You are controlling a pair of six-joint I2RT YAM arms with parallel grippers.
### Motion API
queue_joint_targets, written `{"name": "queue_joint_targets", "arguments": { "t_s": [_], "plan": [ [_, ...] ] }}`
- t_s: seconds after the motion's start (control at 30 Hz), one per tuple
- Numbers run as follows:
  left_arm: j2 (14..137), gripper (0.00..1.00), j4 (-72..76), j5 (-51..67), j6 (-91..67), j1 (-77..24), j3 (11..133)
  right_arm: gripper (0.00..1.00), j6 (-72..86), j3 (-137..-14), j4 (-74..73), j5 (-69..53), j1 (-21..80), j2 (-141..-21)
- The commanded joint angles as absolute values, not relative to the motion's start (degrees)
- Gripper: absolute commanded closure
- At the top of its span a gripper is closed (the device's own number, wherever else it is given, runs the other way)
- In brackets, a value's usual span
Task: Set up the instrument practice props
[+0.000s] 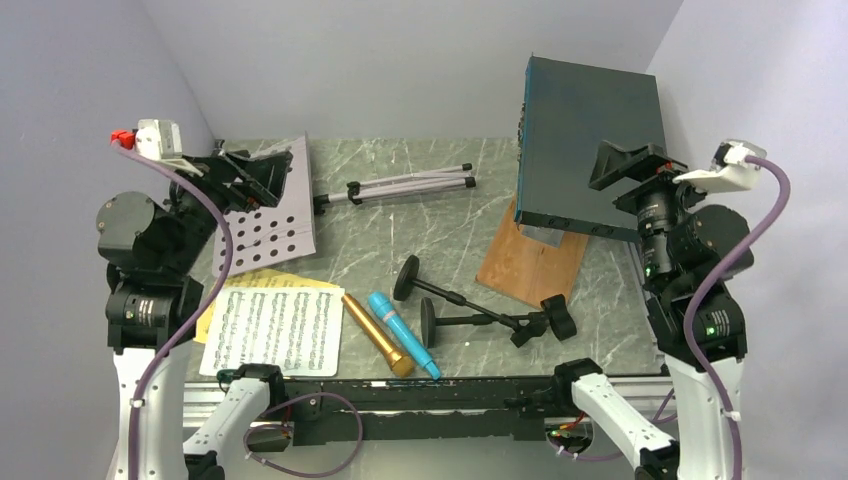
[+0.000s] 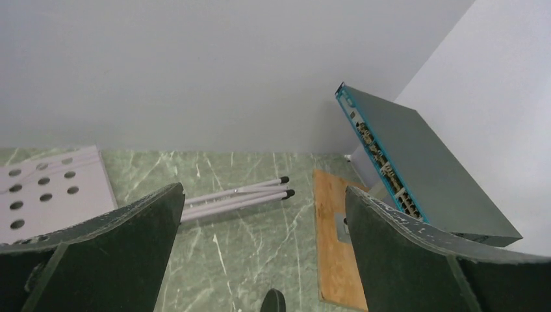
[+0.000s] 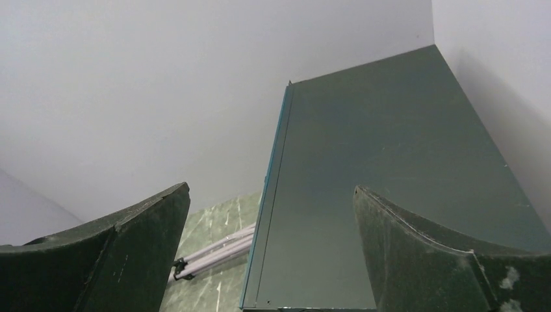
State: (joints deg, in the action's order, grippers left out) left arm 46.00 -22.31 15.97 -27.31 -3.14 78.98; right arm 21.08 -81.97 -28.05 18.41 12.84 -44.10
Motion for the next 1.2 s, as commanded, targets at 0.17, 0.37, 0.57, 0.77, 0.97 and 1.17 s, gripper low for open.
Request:
{"name": "queue_joint_targets", "arguments": {
  "t_s": [0.17,0.37,0.57,0.77,0.97,1.17],
  "plan": [
    [54.35,0.01,-39.46,11.0,-26.08,-2.97,83.87,0.0,28.61,-80.03,-26.72,10.16,12.66,-47.83],
    [56.96,0.01,-41.6,14.95,-26.42,-2.94,79.72,0.0,31.37,-78.03,-20.65,-4.21,12.57,-51.06],
    [62.64,0.01,-47.79,16.08,-34.86,5.18,74.72,0.0,36.92,-73.97,-15.26,-21.41,8.64,-53.28],
    [60.69,0.01,-38.14,30.1,-51.17,19.88,59.22,0.0,31.13,-69.31,-12.41,-22.35,7.51,-49.11],
    [61.24,0.01,-30.43,30.81,-60.62,21.43,52.15,0.0,26.15,-69.63,-13.87,-21.19,8.98,-47.74],
    [61.1,0.01,-26.82,31.78,-55.04,21.29,54.16,0.0,24.81,-69.82,-15.0,-18.55,10.54,-47.73]
  ]
}}
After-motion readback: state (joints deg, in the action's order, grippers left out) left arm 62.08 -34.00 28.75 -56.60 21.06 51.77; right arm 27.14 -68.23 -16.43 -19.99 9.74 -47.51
